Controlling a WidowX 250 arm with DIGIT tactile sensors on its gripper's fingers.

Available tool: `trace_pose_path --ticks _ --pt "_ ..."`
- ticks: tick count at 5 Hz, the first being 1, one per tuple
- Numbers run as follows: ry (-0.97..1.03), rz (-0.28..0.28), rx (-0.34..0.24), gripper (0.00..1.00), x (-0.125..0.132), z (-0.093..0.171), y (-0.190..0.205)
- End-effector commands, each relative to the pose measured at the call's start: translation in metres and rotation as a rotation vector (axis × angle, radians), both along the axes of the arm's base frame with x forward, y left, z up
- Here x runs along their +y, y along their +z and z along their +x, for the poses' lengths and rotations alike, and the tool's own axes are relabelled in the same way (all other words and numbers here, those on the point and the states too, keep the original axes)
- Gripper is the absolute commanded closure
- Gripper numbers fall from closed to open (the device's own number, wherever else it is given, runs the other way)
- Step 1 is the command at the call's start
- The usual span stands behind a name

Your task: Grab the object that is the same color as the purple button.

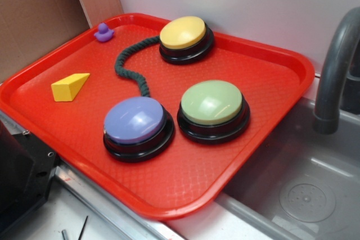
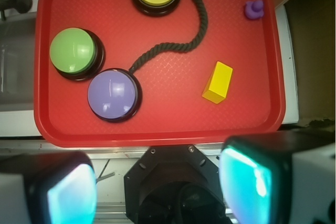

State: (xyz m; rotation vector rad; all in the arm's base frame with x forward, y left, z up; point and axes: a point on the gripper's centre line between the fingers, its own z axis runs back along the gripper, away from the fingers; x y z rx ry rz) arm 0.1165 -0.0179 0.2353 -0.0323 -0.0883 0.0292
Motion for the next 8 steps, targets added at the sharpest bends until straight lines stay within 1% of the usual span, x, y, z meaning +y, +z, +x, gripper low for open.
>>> trace_pose_path --ticks 1,2,3,4,5,8 --pt "0.0 0.0 0.0 0.0 0.0 0.0 0.0" --pt "0.211 0.101 0.009 0.0 0.046 0.034 -0.029" --pt "0.394 0.143 -0.089 0.0 0.083 0.062 -0.051" --pt "0.608 0.132 -0.289 0.0 0.105 0.089 -0.065" --pt "0.868 0.119 -0.471 0.0 0.129 0.1 -0.084" --pt "0.868 0.119 -0.471 0.0 0.129 0.1 -0.084"
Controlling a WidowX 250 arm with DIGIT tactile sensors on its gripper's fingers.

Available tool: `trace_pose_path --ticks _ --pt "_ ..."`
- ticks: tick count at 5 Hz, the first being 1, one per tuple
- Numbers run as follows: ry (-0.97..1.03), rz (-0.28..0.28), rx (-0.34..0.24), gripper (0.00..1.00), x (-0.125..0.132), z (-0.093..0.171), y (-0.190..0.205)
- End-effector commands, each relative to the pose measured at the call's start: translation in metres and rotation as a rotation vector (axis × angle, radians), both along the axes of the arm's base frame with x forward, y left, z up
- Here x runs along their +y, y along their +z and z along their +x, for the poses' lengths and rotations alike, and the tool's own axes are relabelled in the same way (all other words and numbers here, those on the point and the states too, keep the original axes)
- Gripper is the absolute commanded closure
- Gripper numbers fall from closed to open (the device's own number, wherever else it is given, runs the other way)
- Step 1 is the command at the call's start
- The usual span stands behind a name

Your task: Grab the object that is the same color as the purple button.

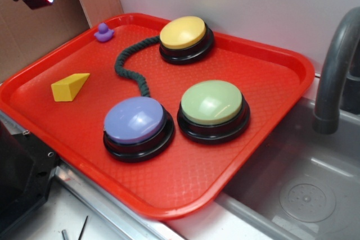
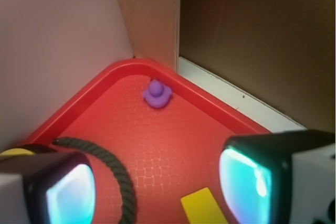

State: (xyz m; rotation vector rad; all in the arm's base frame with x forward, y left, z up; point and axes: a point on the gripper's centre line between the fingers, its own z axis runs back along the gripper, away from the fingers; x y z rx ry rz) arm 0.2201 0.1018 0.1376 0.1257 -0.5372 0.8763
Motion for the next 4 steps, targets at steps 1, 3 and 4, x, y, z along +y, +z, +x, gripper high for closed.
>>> trace_pose_path --ticks 1,3,4 --pt "0.103 -0.005 0.048 0.0 0.03 0.015 -0.024" --pt "0.208 0.036 0.063 0.0 0.05 0.033 -0.059" --pt "0.348 0.03 0.008 0.0 0.057 0.035 -0.064"
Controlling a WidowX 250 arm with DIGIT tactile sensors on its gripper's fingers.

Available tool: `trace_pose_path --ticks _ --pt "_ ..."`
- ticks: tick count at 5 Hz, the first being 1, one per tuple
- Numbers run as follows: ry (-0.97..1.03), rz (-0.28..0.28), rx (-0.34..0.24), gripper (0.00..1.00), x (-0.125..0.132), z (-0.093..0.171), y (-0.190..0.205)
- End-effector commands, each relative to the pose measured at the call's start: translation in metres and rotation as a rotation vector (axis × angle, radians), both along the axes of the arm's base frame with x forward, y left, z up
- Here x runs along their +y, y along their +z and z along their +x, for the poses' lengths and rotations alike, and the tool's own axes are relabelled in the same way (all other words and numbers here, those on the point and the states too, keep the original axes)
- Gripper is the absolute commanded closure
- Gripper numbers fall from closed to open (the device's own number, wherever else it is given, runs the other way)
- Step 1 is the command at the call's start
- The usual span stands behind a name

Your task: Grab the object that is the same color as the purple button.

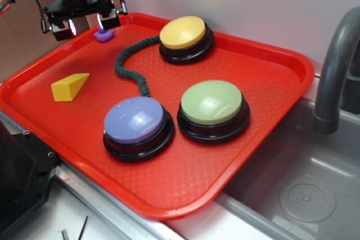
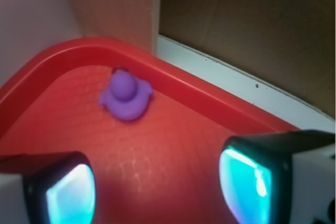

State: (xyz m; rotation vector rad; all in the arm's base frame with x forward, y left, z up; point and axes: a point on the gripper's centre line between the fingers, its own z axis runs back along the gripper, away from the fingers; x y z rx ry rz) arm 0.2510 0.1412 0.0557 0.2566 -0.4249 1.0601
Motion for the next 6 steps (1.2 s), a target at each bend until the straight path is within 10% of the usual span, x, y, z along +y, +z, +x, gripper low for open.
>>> trace_pose_path --ticks 1,6 --pt "0.167 0.029 -0.173 0.0 0.026 0.012 0.014" --pt "0.213 0.009 -0.142 0.0 0.054 0.026 -0.016"
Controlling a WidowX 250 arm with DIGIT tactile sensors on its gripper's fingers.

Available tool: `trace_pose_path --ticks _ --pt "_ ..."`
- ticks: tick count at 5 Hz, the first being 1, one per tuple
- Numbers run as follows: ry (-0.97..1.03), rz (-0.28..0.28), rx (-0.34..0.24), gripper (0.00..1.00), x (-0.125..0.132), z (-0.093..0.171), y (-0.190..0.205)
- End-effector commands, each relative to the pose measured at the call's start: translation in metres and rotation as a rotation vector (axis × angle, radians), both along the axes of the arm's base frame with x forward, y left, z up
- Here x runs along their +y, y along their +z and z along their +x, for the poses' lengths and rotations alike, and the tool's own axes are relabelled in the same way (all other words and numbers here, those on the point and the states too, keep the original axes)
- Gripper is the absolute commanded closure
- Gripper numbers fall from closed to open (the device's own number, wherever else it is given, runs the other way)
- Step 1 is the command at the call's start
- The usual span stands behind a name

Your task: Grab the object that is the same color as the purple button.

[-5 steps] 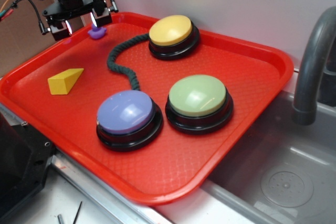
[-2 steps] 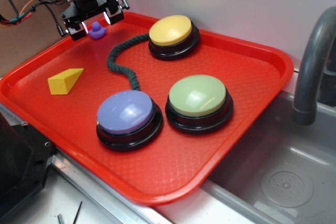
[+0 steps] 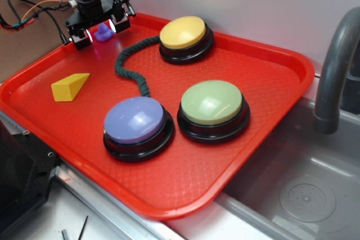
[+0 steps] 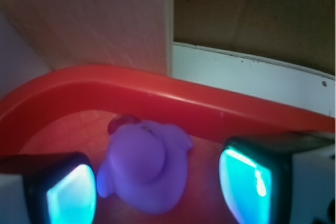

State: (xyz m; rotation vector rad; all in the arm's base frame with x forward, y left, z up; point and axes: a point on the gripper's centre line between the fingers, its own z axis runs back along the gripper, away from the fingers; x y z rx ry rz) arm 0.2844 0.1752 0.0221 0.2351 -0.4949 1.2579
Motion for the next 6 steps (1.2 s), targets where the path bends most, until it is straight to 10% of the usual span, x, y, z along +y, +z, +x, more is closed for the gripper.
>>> trace_pose_path --ticks 1,2,3,6 --pt "0.025 0.041 0.001 0.0 0.021 -0.003 0.013" --pt "0.012 0.039 0.004 0.0 0.02 0.001 0.011" --pt "0.003 0.038 -0.037 1.0 0.018 -0.003 0.014" --pt "-0.097 -0.033 -0.042 1.0 -0.024 -0.028 0.053"
